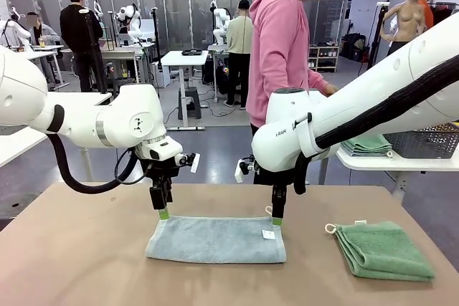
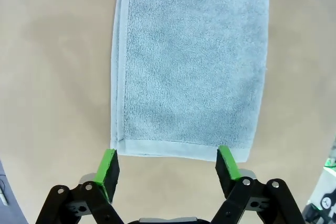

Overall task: Fold the towels and place them in the basket.
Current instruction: When a person lays out a Towel with hook on the table, fold it in half twice.

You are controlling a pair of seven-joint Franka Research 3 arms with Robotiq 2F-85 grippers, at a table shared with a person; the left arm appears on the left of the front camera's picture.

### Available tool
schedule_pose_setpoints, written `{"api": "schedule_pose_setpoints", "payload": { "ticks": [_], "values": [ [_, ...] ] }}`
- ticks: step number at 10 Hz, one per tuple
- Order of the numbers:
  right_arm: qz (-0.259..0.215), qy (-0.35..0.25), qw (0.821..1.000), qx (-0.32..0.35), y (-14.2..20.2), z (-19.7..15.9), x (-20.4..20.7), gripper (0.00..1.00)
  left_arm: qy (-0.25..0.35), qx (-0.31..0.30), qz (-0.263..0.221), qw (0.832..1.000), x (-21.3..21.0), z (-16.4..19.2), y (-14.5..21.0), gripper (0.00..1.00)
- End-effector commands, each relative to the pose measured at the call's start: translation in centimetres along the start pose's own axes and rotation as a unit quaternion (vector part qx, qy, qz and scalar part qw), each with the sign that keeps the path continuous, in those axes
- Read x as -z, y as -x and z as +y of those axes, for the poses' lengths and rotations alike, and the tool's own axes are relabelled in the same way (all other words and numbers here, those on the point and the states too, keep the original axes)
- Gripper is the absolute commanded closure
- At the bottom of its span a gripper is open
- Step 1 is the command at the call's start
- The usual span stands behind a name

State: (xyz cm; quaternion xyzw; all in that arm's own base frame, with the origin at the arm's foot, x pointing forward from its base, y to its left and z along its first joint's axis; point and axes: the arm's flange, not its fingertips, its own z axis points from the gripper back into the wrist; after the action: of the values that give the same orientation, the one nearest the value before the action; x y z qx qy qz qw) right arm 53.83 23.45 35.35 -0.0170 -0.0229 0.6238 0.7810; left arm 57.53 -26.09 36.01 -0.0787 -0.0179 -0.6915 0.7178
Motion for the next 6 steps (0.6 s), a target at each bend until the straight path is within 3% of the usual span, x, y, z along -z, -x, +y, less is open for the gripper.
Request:
{"api": "schedule_pose_setpoints", "payload": {
  "ticks": [1,6],
  "values": [
    [0.000,0.000,1.000,0.001,-0.03,-0.30,0.09,0.00,0.003,0.002,0.001,1.000,-0.29,0.33,-0.01,0.07],
    [0.000,0.000,1.000,0.001,-0.03,-0.30,0.09,0.00,0.003,0.002,0.001,1.000,-0.29,0.33,-0.01,0.07]
  ]
}}
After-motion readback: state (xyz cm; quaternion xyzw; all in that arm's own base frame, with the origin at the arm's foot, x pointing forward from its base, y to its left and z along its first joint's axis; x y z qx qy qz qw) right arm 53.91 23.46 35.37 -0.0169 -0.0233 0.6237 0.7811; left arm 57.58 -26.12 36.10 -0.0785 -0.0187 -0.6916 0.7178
